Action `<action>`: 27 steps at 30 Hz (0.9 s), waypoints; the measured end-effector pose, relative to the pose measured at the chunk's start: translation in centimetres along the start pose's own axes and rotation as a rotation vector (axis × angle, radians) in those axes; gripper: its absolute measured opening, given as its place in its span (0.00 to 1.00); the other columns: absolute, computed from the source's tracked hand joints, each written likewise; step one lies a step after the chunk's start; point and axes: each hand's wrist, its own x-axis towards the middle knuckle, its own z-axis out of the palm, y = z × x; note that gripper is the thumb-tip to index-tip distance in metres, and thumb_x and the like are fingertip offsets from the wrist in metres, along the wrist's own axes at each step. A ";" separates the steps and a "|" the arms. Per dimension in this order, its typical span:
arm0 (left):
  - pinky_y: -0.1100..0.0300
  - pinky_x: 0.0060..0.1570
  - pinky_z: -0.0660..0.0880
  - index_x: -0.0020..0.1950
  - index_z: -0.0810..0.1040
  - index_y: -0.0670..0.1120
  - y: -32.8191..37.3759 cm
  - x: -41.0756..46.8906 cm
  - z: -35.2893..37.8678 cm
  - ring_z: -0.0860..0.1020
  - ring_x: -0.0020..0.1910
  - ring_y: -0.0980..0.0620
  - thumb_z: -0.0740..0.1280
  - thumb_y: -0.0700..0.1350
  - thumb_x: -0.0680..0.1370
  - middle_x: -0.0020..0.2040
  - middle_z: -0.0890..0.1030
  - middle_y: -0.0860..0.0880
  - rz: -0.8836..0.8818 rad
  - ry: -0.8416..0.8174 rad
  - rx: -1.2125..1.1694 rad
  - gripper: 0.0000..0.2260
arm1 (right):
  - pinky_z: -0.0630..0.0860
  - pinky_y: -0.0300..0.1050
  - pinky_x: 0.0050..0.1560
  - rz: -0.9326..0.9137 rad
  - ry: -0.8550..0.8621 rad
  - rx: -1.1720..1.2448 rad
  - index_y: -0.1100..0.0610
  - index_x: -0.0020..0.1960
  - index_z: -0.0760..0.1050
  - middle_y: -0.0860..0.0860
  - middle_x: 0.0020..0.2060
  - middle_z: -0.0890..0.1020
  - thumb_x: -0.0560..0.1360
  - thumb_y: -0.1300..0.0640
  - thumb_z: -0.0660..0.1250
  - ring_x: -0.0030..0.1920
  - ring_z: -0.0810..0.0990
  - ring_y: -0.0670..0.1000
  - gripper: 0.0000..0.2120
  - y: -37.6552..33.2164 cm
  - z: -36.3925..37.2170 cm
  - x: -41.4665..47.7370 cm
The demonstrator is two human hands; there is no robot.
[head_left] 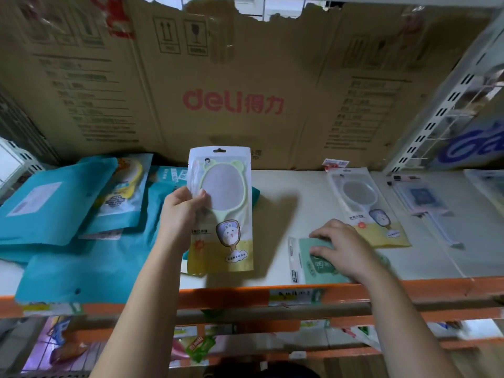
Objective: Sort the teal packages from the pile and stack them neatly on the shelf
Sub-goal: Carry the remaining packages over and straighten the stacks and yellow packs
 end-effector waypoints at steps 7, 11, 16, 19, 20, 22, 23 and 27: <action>0.67 0.23 0.70 0.34 0.78 0.49 -0.3 -1.1 0.7 0.76 0.24 0.59 0.67 0.40 0.78 0.27 0.79 0.55 0.023 -0.038 -0.059 0.13 | 0.70 0.38 0.39 -0.030 0.013 0.123 0.45 0.43 0.72 0.42 0.47 0.74 0.76 0.52 0.69 0.45 0.75 0.41 0.06 -0.2 -1.8 0.4; 0.63 0.27 0.73 0.47 0.77 0.41 -0.5 -1.1 1.4 0.76 0.29 0.54 0.68 0.41 0.78 0.35 0.79 0.49 -0.029 -0.097 -0.115 0.04 | 0.72 0.42 0.35 0.052 0.154 0.325 0.49 0.46 0.71 0.46 0.43 0.80 0.78 0.53 0.66 0.43 0.80 0.46 0.04 -0.1 -2.5 0.9; 0.64 0.27 0.72 0.47 0.74 0.40 -0.4 -1.1 3.4 0.74 0.28 0.54 0.68 0.42 0.78 0.35 0.76 0.47 -0.084 -0.195 -0.091 0.06 | 0.80 0.55 0.47 0.271 0.353 0.567 0.53 0.57 0.73 0.54 0.47 0.83 0.79 0.58 0.64 0.47 0.82 0.54 0.07 1.6 -3.0 1.5; 0.61 0.27 0.72 0.48 0.75 0.40 -0.5 -1.4 5.1 0.75 0.30 0.51 0.68 0.43 0.78 0.36 0.76 0.46 -0.092 -0.245 -0.068 0.07 | 0.81 0.56 0.49 0.334 0.404 0.712 0.50 0.49 0.76 0.50 0.44 0.84 0.78 0.63 0.66 0.45 0.84 0.52 0.08 3.6 -3.4 1.2; 0.62 0.26 0.72 0.47 0.75 0.39 -0.6 -1.6 5.7 0.74 0.29 0.51 0.68 0.43 0.78 0.35 0.76 0.47 -0.087 -0.253 -0.072 0.07 | 0.81 0.55 0.50 0.347 0.430 0.735 0.49 0.44 0.76 0.50 0.43 0.84 0.77 0.64 0.67 0.43 0.84 0.51 0.10 4.4 -3.7 1.0; 0.63 0.24 0.71 0.42 0.74 0.40 -0.8 -2.0 7.2 0.74 0.26 0.53 0.68 0.42 0.78 0.31 0.77 0.49 -0.084 -0.268 -0.070 0.08 | 0.81 0.55 0.50 0.371 0.475 0.772 0.51 0.41 0.79 0.52 0.42 0.84 0.76 0.66 0.68 0.42 0.84 0.53 0.10 6.5 -4.4 0.8; 0.63 0.23 0.71 0.39 0.74 0.42 -1.0 -2.3 8.0 0.75 0.25 0.53 0.68 0.42 0.78 0.30 0.77 0.50 -0.083 -0.279 -0.059 0.09 | 0.81 0.56 0.50 0.379 0.489 0.773 0.56 0.43 0.80 0.53 0.41 0.84 0.76 0.65 0.68 0.43 0.84 0.54 0.06 7.7 -4.8 0.8; 0.60 0.24 0.72 0.38 0.76 0.46 -1.8 -3.6 12.4 0.75 0.25 0.53 0.69 0.44 0.77 0.28 0.77 0.52 -0.104 -0.281 -0.026 0.09 | 0.81 0.46 0.37 0.390 0.506 0.824 0.57 0.41 0.79 0.53 0.38 0.85 0.78 0.62 0.67 0.38 0.84 0.53 0.07 13.3 -7.3 0.9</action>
